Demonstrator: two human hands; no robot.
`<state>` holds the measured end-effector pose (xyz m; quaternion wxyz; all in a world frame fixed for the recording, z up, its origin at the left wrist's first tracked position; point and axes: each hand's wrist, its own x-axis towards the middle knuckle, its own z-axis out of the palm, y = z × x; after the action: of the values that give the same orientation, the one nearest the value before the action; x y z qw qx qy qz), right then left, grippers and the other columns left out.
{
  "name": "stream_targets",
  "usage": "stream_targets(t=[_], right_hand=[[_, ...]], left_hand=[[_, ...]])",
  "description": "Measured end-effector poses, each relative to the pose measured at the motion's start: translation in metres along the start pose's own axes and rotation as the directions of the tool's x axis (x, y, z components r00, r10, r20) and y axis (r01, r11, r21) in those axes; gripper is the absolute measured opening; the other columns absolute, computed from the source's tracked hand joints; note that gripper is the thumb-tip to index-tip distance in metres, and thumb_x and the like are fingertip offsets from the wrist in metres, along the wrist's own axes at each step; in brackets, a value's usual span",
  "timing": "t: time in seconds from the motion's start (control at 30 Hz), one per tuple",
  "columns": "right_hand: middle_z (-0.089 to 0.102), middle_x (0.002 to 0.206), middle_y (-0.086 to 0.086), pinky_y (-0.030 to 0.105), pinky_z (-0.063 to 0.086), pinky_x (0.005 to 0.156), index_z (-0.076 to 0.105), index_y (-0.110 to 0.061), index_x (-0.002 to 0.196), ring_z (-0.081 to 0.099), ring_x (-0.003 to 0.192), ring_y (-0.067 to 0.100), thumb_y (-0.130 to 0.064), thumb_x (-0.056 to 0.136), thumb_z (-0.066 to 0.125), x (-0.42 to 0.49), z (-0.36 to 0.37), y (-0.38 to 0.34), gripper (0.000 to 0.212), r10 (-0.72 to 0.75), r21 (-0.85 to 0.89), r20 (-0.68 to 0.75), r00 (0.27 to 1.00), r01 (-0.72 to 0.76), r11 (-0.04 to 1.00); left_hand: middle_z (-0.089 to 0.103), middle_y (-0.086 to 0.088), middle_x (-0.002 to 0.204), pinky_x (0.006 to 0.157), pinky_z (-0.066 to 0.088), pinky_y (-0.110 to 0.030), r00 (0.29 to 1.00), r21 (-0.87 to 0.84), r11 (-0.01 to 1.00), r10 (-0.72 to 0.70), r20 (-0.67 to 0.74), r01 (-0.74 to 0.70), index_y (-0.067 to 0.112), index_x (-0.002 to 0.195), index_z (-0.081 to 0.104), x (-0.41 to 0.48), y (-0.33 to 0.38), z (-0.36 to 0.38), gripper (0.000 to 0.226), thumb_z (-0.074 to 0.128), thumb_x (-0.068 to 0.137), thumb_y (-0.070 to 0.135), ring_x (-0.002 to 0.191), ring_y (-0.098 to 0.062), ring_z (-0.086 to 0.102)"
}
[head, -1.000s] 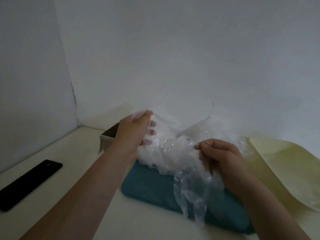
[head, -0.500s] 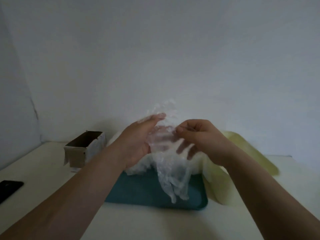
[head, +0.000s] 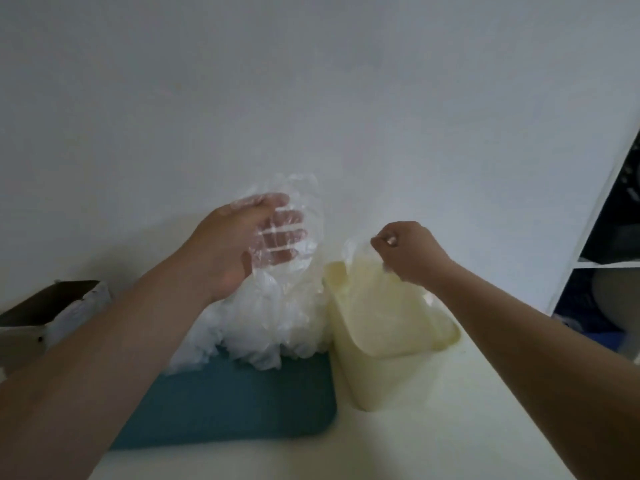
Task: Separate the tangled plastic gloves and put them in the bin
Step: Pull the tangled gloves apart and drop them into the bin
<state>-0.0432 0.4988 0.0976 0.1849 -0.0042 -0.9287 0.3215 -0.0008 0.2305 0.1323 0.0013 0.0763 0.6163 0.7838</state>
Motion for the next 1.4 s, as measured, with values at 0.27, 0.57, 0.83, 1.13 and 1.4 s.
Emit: stream_targets(t=[0.27, 0.57, 0.83, 1.13, 1.4], right_hand=[[0.056, 0.086, -0.003, 0.036, 0.057, 0.080, 0.053, -0.020, 0.084, 0.070, 0.089, 0.028, -0.033, 0.096, 0.055, 0.011, 0.047, 0.013, 0.018, 0.096, -0.264, 0.313, 0.945, -0.010, 0.965], [0.071, 0.103, -0.001, 0.024, 0.050, 0.076, 0.067, -0.014, 0.127, 0.068, 0.095, 0.018, -0.003, 0.094, 0.051, 0.016, -0.043, 0.030, 0.039, 0.137, -0.008, -0.121, 0.983, -0.139, 0.990], [0.069, 0.110, 0.016, 0.039, 0.063, 0.086, 0.061, -0.005, 0.129, 0.073, 0.097, 0.029, 0.008, 0.096, 0.045, -0.016, -0.019, 0.008, 0.039, 0.203, 0.592, 0.150, 0.968, -0.252, 0.766], [0.061, 0.140, 0.021, 0.048, 0.053, 0.105, 0.063, 0.001, 0.132, 0.061, 0.125, 0.039, -0.011, 0.092, 0.057, -0.008, -0.032, 0.037, 0.042, 0.237, -0.238, 0.193, 0.952, -0.189, 0.953], [0.069, 0.069, 0.011, 0.019, 0.044, 0.041, 0.076, -0.005, 0.082, 0.058, 0.047, 0.019, -0.001, 0.087, 0.062, -0.005, -0.018, 0.024, 0.016, 0.228, 0.085, 0.135, 0.964, -0.240, 0.967]], left_hand=[[0.079, -0.010, 0.112, 0.070, 0.065, -0.035, 0.990, 0.043, 0.998, -0.060, 0.128, 0.055, 0.012, 0.122, 0.068, 0.014, -0.001, 0.029, 0.021, 0.054, 0.108, 0.022, 0.092, -0.026, 0.079], [0.062, -0.016, 0.080, 0.034, 0.037, -0.017, 0.971, 0.367, 0.907, -0.237, 0.037, 0.208, 0.008, 0.094, 0.059, 0.071, -0.073, 0.100, 0.032, 0.049, 0.091, -0.022, 0.036, -0.013, 0.057], [0.063, -0.017, 0.076, 0.092, 0.061, -0.048, 0.939, 0.577, 0.757, -0.340, -0.052, 0.306, -0.002, 0.109, 0.067, 0.088, -0.102, 0.123, 0.021, 0.053, 0.097, -0.013, 0.071, -0.031, 0.062], [0.063, -0.019, 0.090, 0.049, 0.055, -0.035, 0.977, 0.393, 0.895, -0.202, -0.070, 0.213, 0.002, 0.100, 0.063, 0.078, -0.081, 0.109, 0.016, 0.050, 0.100, -0.008, 0.059, -0.030, 0.063], [0.063, -0.017, 0.098, 0.046, 0.051, -0.029, 0.983, 0.231, 0.964, -0.096, -0.156, 0.131, 0.004, 0.109, 0.064, 0.068, -0.056, 0.083, 0.021, 0.050, 0.100, -0.008, 0.052, -0.024, 0.066]])
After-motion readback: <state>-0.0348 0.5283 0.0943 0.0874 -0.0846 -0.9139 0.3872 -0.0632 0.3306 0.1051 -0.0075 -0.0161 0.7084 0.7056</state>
